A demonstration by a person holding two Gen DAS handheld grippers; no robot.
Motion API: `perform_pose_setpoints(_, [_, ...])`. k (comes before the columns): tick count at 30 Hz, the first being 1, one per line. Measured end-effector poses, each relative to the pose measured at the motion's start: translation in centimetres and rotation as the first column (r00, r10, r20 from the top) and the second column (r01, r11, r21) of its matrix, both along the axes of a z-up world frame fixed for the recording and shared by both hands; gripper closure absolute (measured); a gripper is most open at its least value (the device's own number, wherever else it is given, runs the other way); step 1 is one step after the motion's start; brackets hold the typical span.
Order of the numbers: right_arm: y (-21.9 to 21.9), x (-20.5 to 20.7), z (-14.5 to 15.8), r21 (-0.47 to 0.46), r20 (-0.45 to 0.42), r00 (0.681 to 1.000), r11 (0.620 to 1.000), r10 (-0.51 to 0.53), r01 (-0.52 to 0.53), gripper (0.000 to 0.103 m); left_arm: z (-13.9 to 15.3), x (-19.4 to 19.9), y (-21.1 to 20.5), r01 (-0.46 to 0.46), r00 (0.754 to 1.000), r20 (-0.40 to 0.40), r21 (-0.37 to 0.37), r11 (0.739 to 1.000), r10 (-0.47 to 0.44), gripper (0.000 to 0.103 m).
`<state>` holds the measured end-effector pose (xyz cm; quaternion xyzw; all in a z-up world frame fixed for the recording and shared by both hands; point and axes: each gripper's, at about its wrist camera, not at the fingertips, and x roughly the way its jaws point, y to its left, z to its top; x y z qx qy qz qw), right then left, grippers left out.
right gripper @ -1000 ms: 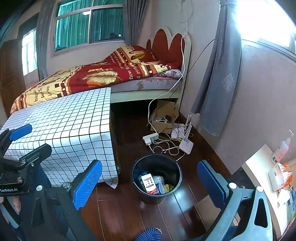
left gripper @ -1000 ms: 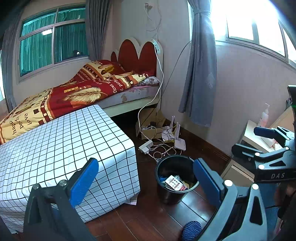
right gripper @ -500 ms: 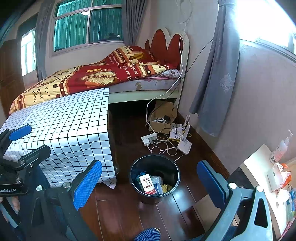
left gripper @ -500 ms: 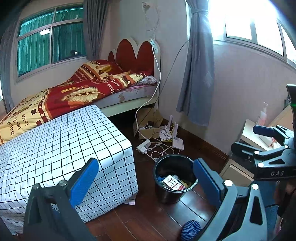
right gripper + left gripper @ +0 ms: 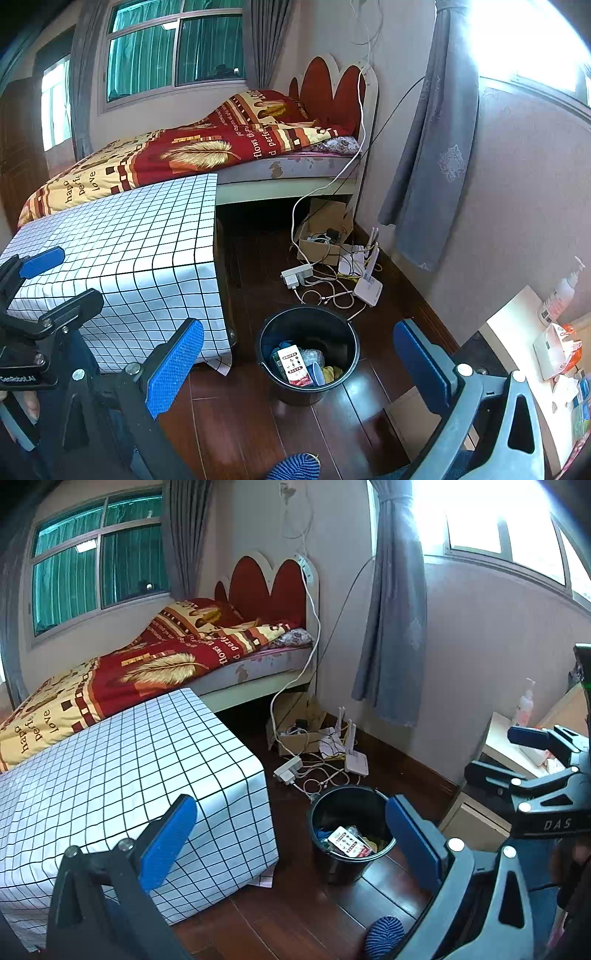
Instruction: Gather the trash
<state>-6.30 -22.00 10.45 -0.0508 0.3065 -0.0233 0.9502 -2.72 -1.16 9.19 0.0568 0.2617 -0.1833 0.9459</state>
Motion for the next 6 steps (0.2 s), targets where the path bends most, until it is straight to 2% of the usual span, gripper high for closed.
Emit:
perform_pose_setpoints(3, [-0.01, 0.00, 0.00, 0.000, 0.001, 1.000, 1.000, 0.000, 0.000, 0.000, 0.40, -0.23, 0.52, 0.048, 0.999, 0.008, -0.057, 0.997, -0.048, 0.001])
perform_pose_setpoints(6, [0.03, -0.06, -0.05, 0.001, 0.002, 1.000, 1.000, -0.002, 0.002, 0.000, 0.50, -0.30, 0.25, 0.060, 0.998, 0.012, -0.050, 0.997, -0.059, 0.001])
